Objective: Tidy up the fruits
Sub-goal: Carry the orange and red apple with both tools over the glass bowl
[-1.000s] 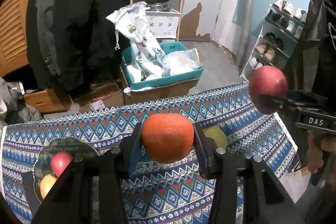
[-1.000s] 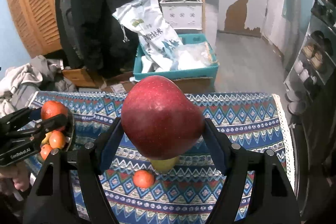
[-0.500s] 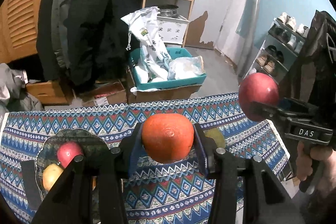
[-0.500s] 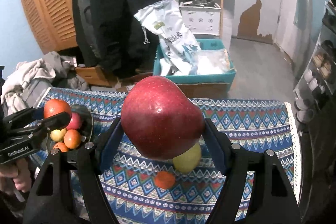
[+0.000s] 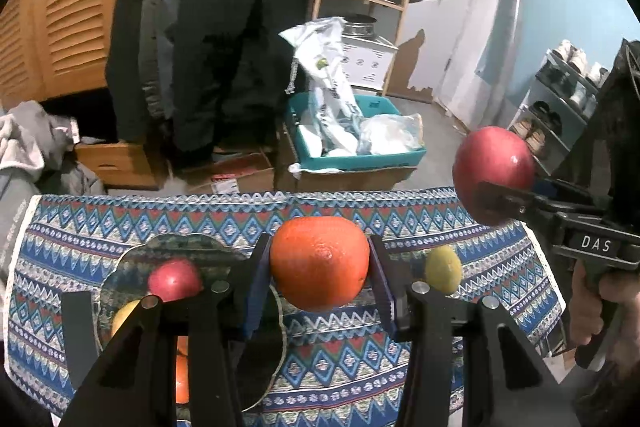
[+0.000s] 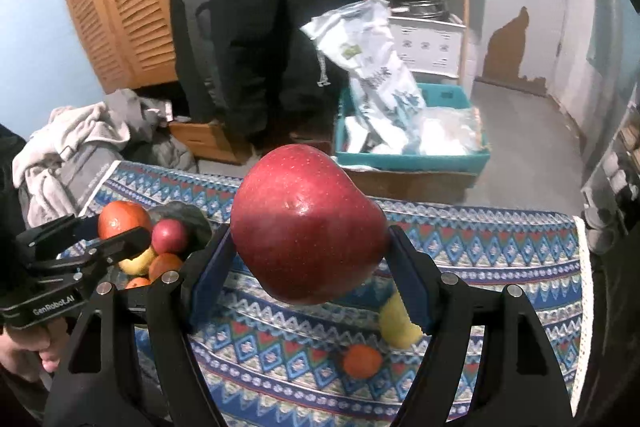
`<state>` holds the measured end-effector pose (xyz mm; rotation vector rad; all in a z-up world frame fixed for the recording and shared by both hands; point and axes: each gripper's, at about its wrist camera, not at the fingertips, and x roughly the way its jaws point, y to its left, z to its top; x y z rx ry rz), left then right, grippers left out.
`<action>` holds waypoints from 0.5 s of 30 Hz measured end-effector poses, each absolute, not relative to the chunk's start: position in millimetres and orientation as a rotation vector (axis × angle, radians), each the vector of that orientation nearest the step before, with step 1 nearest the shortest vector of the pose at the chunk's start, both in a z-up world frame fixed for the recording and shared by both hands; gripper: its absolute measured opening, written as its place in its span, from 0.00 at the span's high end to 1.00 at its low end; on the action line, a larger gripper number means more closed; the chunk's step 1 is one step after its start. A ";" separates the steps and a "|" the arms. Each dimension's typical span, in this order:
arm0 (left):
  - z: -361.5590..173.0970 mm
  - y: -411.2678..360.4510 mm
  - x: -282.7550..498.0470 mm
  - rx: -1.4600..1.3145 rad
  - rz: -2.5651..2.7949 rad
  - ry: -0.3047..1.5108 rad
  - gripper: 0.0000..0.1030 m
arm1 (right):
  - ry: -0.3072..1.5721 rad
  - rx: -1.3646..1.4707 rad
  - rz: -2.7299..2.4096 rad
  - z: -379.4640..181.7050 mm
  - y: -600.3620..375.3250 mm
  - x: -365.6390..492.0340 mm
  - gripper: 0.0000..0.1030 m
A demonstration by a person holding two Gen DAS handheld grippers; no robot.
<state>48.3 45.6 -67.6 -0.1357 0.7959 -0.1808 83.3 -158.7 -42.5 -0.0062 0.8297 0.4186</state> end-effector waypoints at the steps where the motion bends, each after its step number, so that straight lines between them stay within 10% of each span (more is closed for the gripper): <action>1: -67.6 50.6 47.5 -0.142 -0.174 0.794 0.54 | 0.831 -0.009 0.425 -42.5 -154.1 84.3 0.27; 15: -88.1 117.5 35.3 -0.195 -0.044 0.833 0.54 | 0.864 -0.029 0.551 -44.8 -69.7 99.0 0.27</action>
